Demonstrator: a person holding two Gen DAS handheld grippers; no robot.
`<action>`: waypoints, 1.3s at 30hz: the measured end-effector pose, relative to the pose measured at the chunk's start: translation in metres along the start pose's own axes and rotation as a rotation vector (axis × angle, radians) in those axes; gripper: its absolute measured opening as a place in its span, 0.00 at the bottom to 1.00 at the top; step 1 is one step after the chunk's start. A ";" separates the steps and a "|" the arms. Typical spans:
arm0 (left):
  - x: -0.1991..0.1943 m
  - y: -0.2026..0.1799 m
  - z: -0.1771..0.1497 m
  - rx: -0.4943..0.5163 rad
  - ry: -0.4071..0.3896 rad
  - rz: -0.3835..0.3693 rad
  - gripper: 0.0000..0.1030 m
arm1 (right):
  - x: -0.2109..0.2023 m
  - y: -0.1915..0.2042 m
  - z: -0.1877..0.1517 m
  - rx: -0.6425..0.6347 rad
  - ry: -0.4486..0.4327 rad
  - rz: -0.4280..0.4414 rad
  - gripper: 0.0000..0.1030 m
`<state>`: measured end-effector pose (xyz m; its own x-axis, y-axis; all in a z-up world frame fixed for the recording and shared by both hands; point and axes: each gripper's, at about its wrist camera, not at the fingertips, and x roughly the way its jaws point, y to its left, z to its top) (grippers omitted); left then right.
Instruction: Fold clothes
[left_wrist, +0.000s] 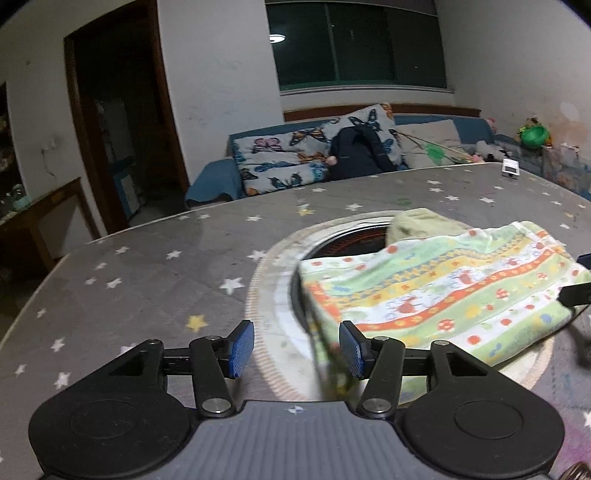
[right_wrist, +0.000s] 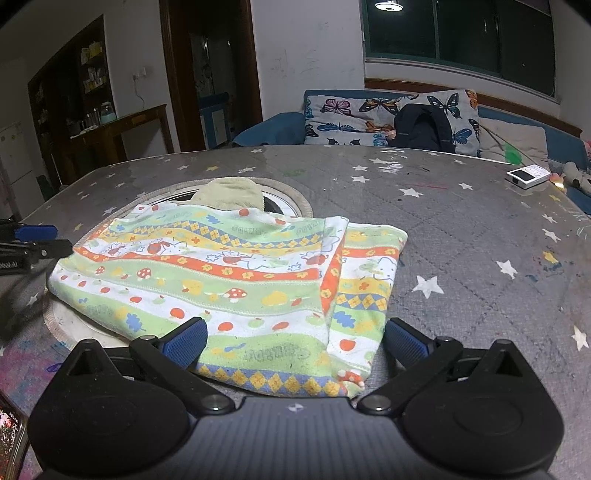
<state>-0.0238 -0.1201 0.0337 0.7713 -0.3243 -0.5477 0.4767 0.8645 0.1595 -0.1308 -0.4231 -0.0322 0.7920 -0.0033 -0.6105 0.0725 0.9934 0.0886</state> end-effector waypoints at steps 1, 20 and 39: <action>-0.002 0.003 -0.002 -0.005 0.000 0.006 0.53 | 0.000 0.000 0.000 0.000 0.000 0.000 1.00; -0.015 0.049 -0.041 -0.147 0.060 0.160 0.62 | -0.001 0.001 -0.001 0.000 -0.004 -0.004 1.00; -0.007 0.056 -0.043 -0.189 0.108 0.196 0.89 | -0.002 0.001 -0.001 0.003 -0.004 -0.002 1.00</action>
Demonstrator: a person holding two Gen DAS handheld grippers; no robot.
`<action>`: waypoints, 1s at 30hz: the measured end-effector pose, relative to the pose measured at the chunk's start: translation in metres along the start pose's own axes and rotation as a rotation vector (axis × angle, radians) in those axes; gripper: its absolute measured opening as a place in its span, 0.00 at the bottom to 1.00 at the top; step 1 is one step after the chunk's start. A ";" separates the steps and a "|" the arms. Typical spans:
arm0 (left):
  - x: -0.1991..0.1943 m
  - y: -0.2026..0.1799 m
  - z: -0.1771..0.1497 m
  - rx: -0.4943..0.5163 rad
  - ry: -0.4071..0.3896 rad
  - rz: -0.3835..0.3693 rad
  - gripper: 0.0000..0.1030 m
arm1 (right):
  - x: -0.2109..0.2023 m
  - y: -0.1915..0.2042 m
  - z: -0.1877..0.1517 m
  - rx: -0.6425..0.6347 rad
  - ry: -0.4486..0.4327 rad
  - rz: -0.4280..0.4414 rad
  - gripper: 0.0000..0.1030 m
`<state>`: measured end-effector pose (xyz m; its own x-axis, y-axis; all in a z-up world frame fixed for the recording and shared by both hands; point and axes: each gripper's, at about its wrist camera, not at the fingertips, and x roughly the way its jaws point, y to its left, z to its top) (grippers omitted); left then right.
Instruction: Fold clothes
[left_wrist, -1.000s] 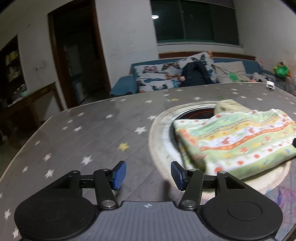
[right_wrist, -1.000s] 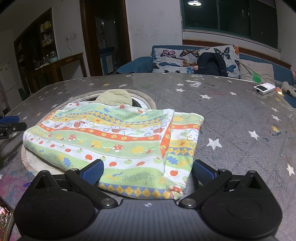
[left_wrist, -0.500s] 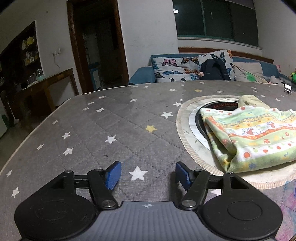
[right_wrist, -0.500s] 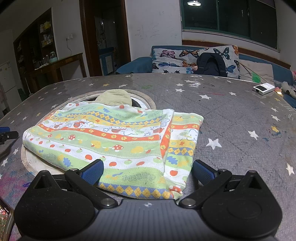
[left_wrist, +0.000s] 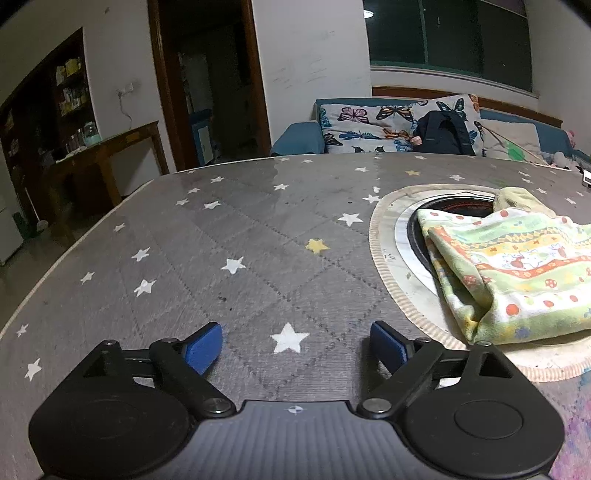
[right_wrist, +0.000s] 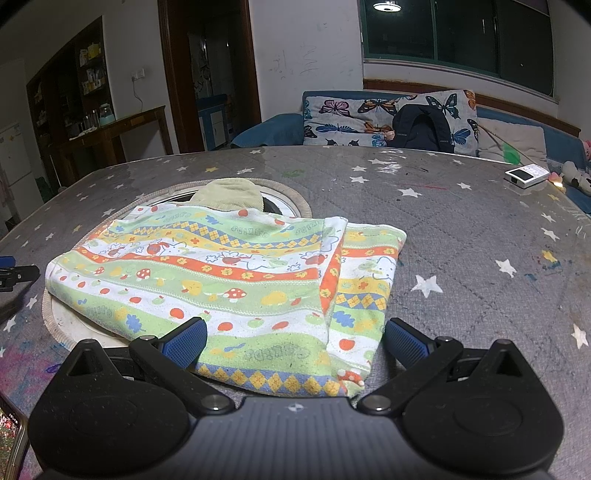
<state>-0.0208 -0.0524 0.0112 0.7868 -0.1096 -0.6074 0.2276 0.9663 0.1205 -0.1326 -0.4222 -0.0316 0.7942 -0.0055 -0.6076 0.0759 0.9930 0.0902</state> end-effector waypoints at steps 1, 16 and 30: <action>0.001 0.001 0.000 -0.007 0.003 0.000 0.90 | 0.000 0.000 0.000 0.000 0.000 0.000 1.00; 0.006 0.017 -0.001 -0.087 0.041 -0.026 1.00 | -0.001 0.000 0.000 0.002 0.000 0.001 1.00; 0.005 0.016 -0.002 -0.091 0.041 -0.028 1.00 | -0.001 0.001 0.000 0.004 -0.002 0.001 1.00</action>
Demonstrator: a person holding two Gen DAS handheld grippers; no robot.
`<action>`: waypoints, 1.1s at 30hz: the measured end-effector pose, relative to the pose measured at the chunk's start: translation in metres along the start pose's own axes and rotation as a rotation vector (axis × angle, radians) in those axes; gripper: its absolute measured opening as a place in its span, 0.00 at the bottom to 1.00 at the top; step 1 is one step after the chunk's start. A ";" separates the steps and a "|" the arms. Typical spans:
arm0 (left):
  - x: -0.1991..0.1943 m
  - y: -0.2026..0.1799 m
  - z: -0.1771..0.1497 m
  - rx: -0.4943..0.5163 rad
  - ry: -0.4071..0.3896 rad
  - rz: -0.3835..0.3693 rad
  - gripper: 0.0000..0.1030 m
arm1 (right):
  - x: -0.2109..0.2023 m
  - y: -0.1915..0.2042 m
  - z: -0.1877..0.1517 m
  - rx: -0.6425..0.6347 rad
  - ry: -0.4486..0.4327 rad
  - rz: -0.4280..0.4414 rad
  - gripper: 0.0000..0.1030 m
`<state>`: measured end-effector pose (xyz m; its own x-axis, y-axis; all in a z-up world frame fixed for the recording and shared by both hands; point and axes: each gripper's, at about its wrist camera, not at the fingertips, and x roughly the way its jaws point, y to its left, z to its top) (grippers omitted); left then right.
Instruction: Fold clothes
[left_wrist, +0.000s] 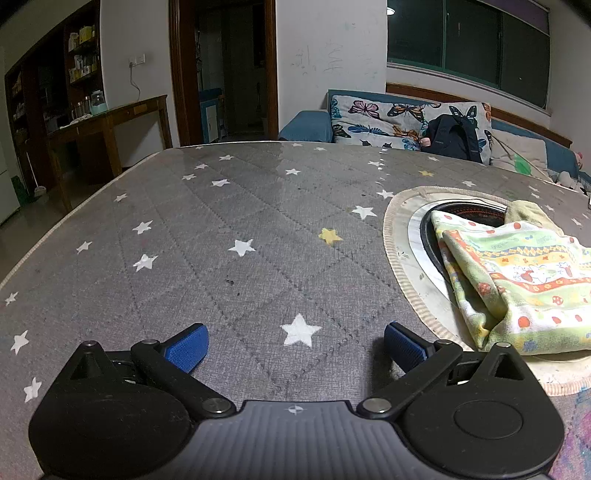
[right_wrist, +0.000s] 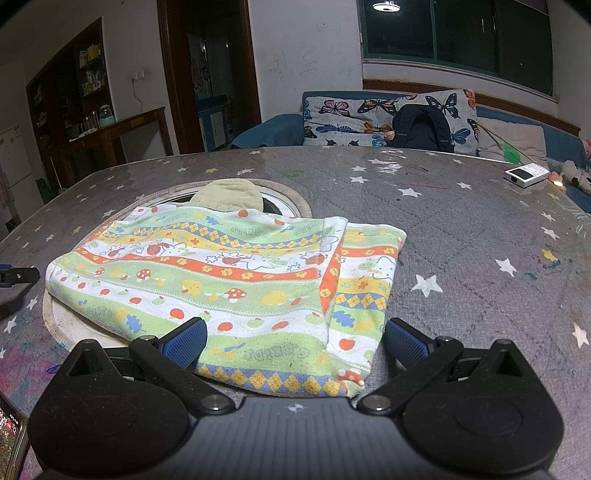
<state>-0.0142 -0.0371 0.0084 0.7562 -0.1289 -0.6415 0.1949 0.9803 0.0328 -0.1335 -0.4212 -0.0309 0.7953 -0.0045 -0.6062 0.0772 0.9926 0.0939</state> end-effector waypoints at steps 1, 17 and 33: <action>0.000 -0.001 0.000 0.000 0.000 0.000 1.00 | 0.000 0.000 0.000 0.000 0.000 0.000 1.00; 0.002 0.002 0.001 -0.001 0.000 -0.001 1.00 | 0.000 -0.001 -0.001 0.003 -0.002 0.000 1.00; 0.001 0.002 0.001 -0.002 0.000 -0.002 1.00 | 0.000 -0.003 -0.001 0.012 -0.005 0.008 1.00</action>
